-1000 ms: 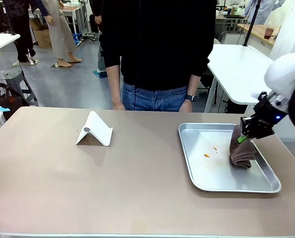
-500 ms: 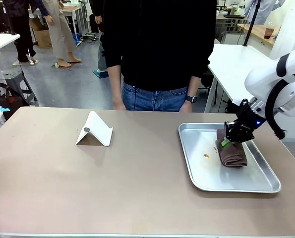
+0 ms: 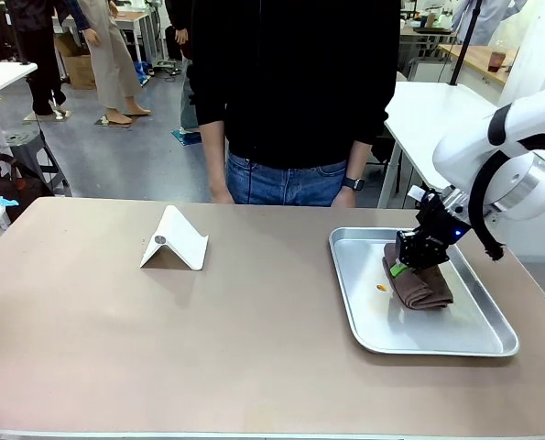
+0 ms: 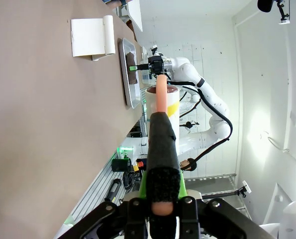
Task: Clean the surface of the table.
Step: Clean the area not pointed to by the person.
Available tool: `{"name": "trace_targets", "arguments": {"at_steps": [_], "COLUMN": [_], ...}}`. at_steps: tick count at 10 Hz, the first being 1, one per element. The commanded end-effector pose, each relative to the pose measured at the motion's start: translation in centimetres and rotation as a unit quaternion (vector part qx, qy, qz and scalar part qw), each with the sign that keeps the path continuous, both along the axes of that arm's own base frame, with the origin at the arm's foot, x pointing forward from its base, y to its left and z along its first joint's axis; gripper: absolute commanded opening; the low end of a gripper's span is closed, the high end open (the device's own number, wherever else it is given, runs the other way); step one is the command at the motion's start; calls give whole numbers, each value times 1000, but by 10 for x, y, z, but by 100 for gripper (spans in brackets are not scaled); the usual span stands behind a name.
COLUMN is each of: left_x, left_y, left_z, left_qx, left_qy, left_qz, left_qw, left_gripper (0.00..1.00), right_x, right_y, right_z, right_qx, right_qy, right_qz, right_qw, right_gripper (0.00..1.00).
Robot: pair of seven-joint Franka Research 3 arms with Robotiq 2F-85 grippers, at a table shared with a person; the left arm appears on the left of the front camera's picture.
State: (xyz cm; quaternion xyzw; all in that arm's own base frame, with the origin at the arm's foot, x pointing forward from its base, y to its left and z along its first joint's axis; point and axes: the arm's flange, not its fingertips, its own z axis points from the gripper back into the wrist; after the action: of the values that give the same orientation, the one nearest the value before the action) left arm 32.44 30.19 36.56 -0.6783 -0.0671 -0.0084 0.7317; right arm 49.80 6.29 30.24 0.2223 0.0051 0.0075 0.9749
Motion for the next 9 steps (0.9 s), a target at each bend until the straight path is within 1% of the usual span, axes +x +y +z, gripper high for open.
{"name": "trace_targets", "arguments": {"at_steps": [1,2,4,6,9], "left_x": [-3,-3,-3,-3,-3], "left_y": [1,1,1,1,1], "left_z": [5,5,5,5,5], "left_qx": [-4,-4,-4,-4,-4], "left_qy": [3,3,3,3,3], "left_qz": [0,0,0,0,0], "left_qw": [1000,1000,1000,1000,1000], "left_gripper": [22,22,22,22,22], "right_x": [-1,-2,-6,-13,-23], "right_y": [16,25,48,72,92], "right_z": [-10,-15,-19,-17,-18], "right_qx": [18,22,31,41,41], "right_qy": [6,13,15,9,1], "right_qz": [23,33,55,84,109], "right_qw": [1000,999,998,996,993], "right_gripper": [7,7,7,7,7]}}
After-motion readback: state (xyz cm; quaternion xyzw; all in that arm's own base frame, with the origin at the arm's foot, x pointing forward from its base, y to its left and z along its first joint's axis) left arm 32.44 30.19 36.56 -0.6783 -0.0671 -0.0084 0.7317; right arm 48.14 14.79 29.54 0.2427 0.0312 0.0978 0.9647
